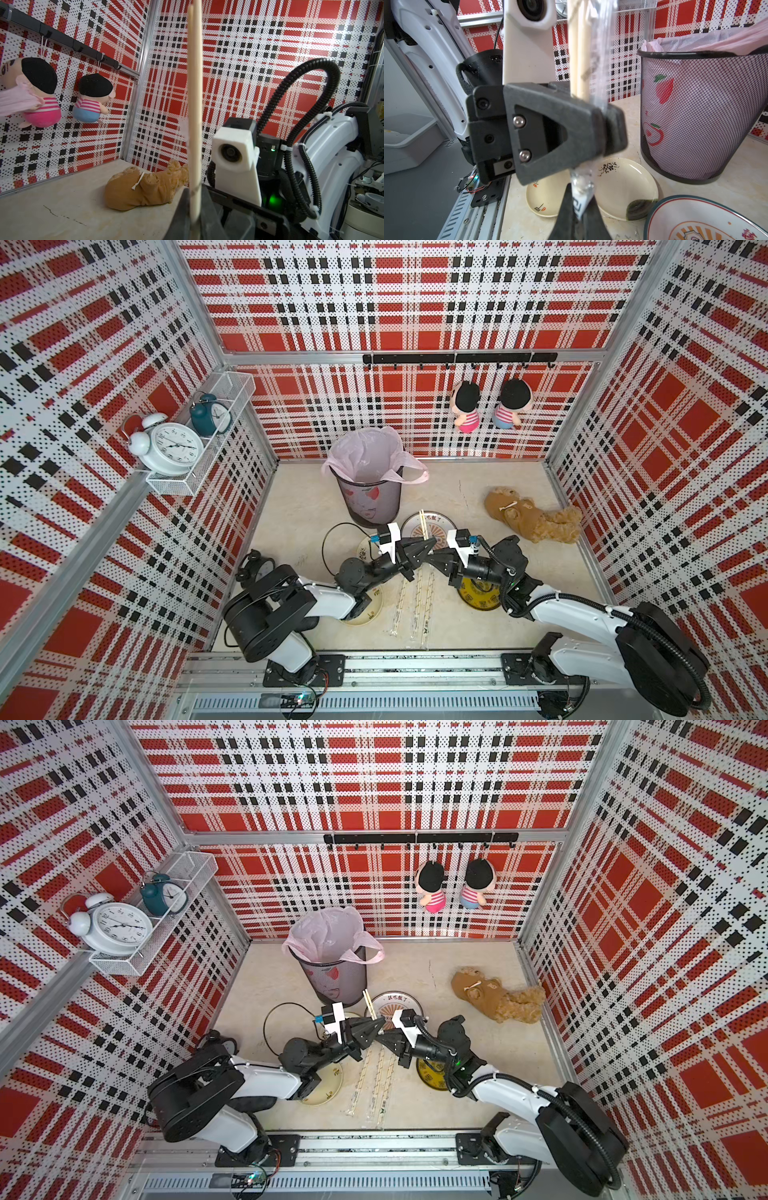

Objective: Remove the packaging of disposable chopsticks
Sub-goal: Remove the packet bag from the disposable chopsticks.

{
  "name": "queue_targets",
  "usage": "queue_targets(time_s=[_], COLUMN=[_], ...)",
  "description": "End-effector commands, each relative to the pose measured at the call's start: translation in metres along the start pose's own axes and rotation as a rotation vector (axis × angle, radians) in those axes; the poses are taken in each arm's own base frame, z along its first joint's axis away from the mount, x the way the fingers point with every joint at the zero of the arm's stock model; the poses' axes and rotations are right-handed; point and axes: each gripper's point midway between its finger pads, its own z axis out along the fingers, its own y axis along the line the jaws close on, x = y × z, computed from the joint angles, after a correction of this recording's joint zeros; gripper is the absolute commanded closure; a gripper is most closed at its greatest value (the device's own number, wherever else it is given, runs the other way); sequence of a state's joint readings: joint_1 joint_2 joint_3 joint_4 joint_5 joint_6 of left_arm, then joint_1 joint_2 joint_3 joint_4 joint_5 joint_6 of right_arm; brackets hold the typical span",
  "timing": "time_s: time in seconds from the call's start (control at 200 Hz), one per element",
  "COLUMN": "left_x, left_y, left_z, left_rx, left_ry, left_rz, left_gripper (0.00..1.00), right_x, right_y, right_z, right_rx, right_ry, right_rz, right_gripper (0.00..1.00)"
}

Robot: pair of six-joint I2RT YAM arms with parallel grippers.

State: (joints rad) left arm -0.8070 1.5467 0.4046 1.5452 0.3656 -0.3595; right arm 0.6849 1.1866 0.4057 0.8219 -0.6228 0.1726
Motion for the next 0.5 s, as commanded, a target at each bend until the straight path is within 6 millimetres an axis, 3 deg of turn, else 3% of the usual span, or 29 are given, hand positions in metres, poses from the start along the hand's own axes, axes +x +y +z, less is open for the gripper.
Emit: queue_targets(time_s=[0.0, 0.14, 0.356, 0.496], left_x=[0.059, 0.037, -0.004, -0.037], left_y=[0.017, 0.013, 0.013, 0.006], left_z=[-0.017, -0.009, 0.001, 0.007], left_rx=[-0.069, -0.054, -0.087, -0.084], left_ry=[0.226, 0.196, 0.121, 0.047], left_rz=[-0.071, -0.029, 0.051, 0.104], left_gripper=[0.83, 0.79, 0.49, 0.35], right_x=[-0.071, -0.057, -0.045, -0.041], right_y=[0.014, 0.011, 0.012, 0.015], right_z=[-0.005, -0.007, -0.011, -0.011], right_rx=[-0.030, -0.009, -0.006, -0.022], right_ry=[-0.237, -0.211, -0.194, -0.176], right_rz=[-0.192, -0.173, -0.157, -0.151], right_gripper=[1.00, 1.00, 1.00, 1.00])
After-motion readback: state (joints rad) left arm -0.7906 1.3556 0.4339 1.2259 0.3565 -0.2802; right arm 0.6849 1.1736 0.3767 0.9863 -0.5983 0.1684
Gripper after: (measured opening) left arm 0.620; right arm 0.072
